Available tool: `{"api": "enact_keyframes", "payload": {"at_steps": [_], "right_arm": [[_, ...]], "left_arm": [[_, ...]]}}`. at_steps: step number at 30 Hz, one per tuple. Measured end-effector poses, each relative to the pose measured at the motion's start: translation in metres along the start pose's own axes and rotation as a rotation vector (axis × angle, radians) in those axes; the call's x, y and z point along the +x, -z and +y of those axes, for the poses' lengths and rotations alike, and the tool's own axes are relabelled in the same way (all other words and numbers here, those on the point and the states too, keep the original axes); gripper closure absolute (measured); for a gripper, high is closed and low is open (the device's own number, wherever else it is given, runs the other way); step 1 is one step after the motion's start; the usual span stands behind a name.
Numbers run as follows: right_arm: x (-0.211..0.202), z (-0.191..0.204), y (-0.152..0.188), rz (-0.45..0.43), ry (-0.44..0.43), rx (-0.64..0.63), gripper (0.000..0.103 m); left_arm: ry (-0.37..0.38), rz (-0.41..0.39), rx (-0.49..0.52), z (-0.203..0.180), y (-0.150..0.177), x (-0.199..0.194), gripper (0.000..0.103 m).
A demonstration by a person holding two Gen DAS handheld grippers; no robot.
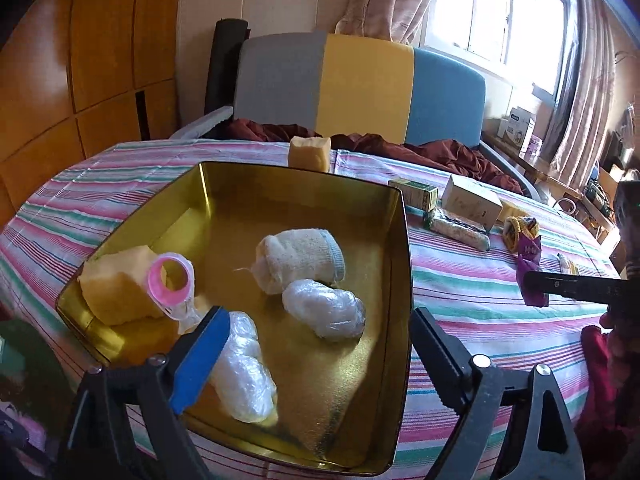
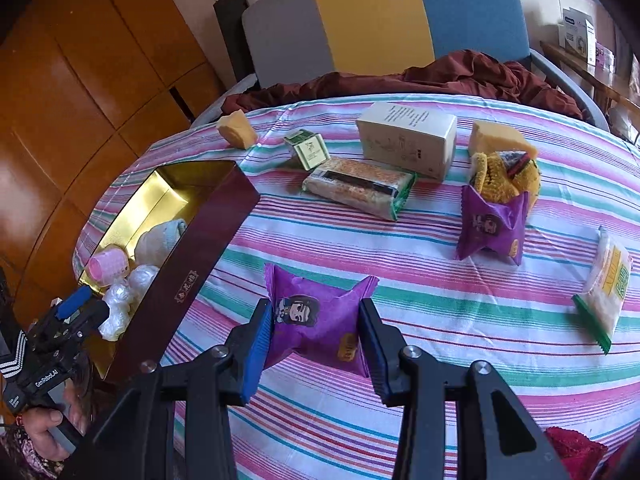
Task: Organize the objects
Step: 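Carry the purple snack packet over the gold tray and open the right gripper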
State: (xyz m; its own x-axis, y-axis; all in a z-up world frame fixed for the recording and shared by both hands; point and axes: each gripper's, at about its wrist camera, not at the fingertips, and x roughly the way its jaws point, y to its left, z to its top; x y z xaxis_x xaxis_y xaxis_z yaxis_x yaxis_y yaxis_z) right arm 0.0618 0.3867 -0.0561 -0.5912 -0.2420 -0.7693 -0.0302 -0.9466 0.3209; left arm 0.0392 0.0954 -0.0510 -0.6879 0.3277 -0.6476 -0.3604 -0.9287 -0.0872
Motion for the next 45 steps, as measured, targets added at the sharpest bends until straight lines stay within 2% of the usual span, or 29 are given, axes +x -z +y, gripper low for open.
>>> {"api": "enact_keyframes", "payload": {"at_steps": [5, 10, 14, 18, 22, 29, 36, 45], "right_arm": [[0.003, 0.023, -0.004, 0.008, -0.041, -0.013, 0.060], [0.010, 0.056, -0.022, -0.009, -0.107, -0.021, 0.060], [0.020, 0.093, -0.042, -0.021, -0.119, -0.080, 0.060], [0.039, 0.127, -0.057, -0.015, -0.090, -0.155, 0.060], [0.063, 0.150, -0.067, -0.002, -0.014, -0.231, 0.059], [0.098, 0.162, -0.075, 0.031, 0.114, -0.304, 0.059], [0.111, 0.162, -0.081, 0.041, 0.114, -0.269, 0.052], [0.091, 0.151, -0.077, -0.007, 0.027, -0.191, 0.050]], "left_arm": [[-0.017, -0.036, 0.008, -0.001, -0.003, -0.010, 0.003], [-0.041, -0.030, -0.003, 0.005, -0.002, -0.012, 0.002], [-0.056, -0.015, -0.016, 0.014, 0.000, -0.012, 0.002], [-0.066, -0.021, -0.022, 0.022, 0.001, -0.015, 0.002], [-0.065, -0.025, -0.038, 0.030, 0.002, -0.017, 0.002], [-0.060, -0.028, -0.080, 0.043, 0.005, -0.022, 0.002], [-0.050, -0.036, -0.108, 0.048, 0.004, -0.025, 0.002], [-0.046, -0.042, -0.107, 0.043, 0.005, -0.025, 0.002]]}}
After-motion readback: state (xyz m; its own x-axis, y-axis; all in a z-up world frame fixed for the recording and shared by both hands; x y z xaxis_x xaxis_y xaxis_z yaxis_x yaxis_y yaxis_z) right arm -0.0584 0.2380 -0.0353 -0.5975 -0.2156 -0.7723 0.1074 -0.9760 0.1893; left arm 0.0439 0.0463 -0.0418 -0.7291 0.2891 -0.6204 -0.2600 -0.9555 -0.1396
